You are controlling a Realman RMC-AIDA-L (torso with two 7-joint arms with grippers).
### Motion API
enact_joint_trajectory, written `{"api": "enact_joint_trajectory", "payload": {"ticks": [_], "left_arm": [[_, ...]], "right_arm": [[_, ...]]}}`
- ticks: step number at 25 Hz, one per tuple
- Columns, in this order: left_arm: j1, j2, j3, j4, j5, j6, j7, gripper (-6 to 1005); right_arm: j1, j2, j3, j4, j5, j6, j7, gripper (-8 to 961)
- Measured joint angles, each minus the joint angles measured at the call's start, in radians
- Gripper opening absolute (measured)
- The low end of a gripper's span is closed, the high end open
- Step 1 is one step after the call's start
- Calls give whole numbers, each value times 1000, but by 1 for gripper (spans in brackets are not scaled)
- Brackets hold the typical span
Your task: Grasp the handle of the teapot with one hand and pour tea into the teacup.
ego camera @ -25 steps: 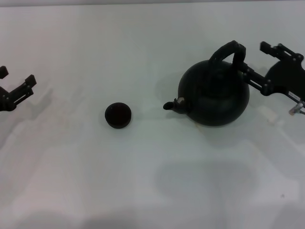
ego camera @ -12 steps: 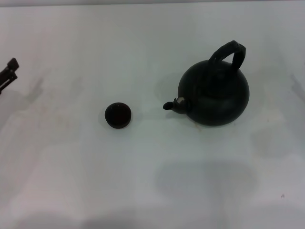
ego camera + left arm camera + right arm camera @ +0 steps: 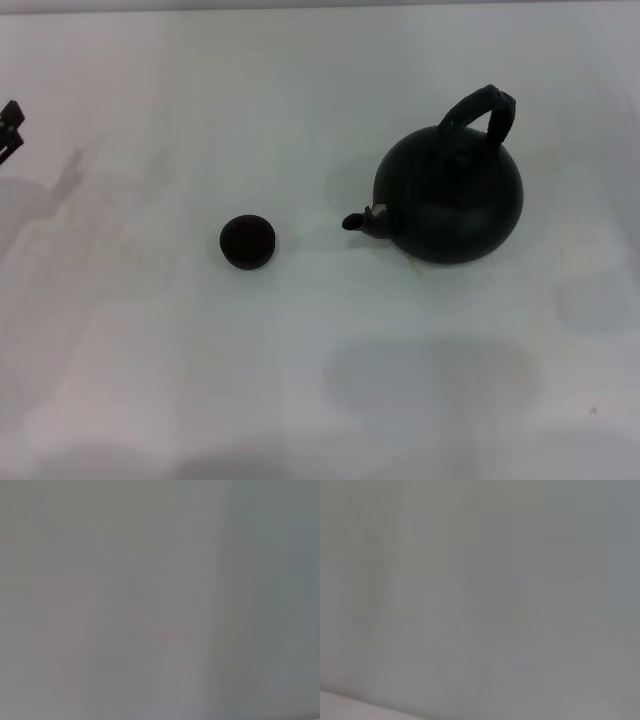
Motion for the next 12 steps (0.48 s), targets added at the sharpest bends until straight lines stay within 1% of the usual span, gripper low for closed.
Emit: {"api": "enact_joint_trajectory", "payload": {"ticks": [4, 12], "left_arm": [[-6, -2, 0, -29, -53, -15, 33, 864], [-30, -6, 0, -155, -214, -98, 203, 864]], "right_arm": [[33, -1, 67, 43, 0, 1, 1, 747], [54, -3, 80, 44, 0, 1, 9, 748]]}}
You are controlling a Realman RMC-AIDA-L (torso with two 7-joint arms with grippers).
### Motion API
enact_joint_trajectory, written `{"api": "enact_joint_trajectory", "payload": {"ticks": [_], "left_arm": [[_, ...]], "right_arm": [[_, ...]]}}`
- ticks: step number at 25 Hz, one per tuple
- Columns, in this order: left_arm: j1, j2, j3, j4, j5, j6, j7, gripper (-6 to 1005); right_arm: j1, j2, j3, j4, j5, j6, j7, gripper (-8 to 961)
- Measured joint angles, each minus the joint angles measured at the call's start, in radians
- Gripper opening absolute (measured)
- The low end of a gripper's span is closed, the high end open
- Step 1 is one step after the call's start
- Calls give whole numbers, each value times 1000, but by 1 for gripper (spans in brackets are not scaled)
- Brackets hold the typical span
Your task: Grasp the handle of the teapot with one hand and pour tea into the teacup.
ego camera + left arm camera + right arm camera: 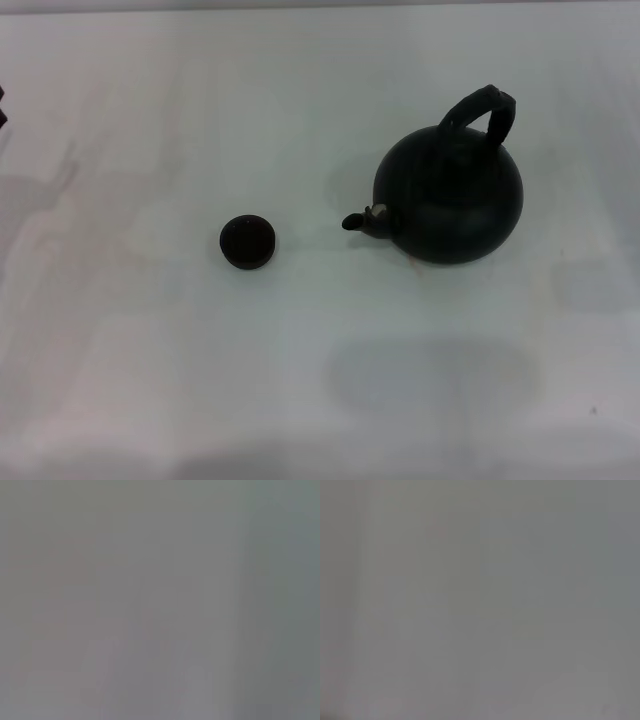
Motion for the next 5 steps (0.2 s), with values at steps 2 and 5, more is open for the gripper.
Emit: {"api": "enact_joint_trajectory", "payload": {"ticks": [2, 5], "left_arm": [[-7, -1, 0, -20, -19, -6, 18, 864], [-19, -1, 0, -44, -51, -1, 29, 864]], "right_arm": [[1, -1, 1, -2, 0, 0, 0, 748], [1, -1, 11, -3, 0, -1, -7, 748]]}}
